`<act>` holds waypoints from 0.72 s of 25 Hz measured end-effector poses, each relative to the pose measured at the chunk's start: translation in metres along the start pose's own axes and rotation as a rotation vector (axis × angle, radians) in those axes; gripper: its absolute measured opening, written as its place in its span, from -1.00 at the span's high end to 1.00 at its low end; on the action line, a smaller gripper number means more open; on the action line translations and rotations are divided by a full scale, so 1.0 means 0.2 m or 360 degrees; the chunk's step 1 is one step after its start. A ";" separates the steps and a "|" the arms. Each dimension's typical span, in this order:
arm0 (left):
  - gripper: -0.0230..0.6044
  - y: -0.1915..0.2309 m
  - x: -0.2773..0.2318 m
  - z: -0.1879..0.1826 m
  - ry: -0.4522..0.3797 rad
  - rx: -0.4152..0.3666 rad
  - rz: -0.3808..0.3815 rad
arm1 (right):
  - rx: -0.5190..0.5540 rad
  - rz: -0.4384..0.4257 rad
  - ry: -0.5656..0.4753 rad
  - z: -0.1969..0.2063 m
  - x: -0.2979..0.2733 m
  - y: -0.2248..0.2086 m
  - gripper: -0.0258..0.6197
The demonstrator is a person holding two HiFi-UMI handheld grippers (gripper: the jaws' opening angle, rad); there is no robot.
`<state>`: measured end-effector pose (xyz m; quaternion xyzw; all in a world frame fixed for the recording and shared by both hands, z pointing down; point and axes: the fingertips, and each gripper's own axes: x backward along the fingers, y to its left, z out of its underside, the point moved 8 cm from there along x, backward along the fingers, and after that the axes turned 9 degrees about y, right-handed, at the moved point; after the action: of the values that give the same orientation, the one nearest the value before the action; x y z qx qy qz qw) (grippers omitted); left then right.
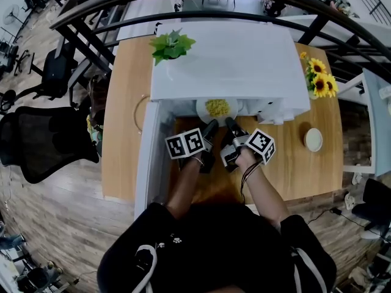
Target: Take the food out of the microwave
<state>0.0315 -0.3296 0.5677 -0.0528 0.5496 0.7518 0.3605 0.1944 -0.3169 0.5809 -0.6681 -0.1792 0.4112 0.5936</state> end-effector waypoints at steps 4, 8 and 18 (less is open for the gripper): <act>0.57 -0.02 0.02 0.02 -0.0007 -0.0027 0.0006 | -0.0067 -0.0016 -0.0029 0.03 0.03 -0.01 0.85; 0.59 -0.04 0.04 0.07 -0.0005 -0.0038 0.0023 | -0.0093 -0.0027 -0.0032 0.05 0.09 -0.03 0.85; 0.60 -0.17 0.09 0.17 -0.0045 -0.0163 0.0064 | -0.0078 -0.0093 -0.0056 0.08 0.26 -0.01 0.84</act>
<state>0.0495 -0.2868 0.5457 -0.0496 0.5063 0.7867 0.3498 0.2130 -0.2676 0.5662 -0.6697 -0.2192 0.4008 0.5855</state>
